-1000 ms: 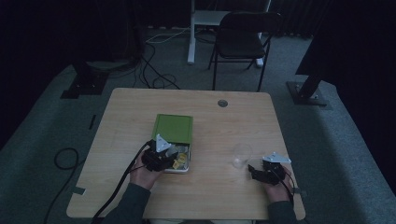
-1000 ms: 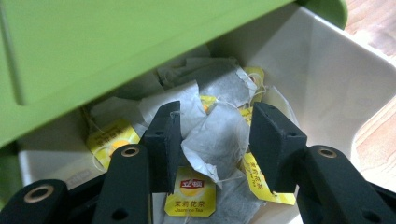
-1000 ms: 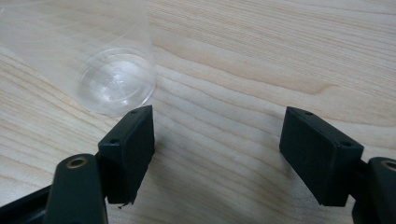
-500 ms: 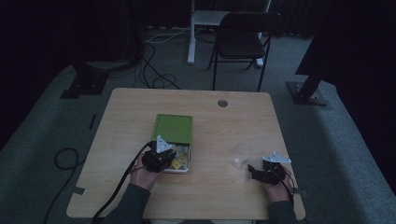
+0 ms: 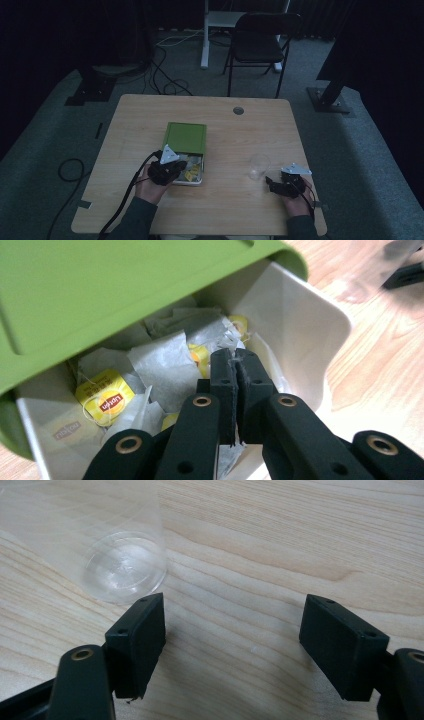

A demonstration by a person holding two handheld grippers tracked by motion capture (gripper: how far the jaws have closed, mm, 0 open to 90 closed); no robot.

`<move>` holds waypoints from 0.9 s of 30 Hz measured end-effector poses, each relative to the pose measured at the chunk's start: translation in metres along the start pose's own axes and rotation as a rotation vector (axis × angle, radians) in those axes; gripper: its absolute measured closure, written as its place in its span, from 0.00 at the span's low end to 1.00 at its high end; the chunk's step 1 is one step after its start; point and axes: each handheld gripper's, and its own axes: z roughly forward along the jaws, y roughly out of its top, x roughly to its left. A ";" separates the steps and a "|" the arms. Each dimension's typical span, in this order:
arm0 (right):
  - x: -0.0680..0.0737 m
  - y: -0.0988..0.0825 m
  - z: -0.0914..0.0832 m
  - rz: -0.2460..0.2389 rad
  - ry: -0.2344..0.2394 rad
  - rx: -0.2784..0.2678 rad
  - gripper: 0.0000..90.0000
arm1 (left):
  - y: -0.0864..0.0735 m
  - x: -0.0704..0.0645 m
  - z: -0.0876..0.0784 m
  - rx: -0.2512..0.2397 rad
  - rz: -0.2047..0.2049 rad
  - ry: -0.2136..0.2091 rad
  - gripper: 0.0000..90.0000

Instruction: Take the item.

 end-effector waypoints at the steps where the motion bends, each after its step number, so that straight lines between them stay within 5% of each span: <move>1: 0.000 0.000 0.000 0.000 0.000 0.000 0.29 | 0.000 0.001 -0.002 -0.001 0.002 -0.001 0.98; 27: 0.000 0.000 0.000 0.001 0.000 0.001 0.29 | 0.011 -0.003 -0.028 -0.051 0.027 -0.108 0.99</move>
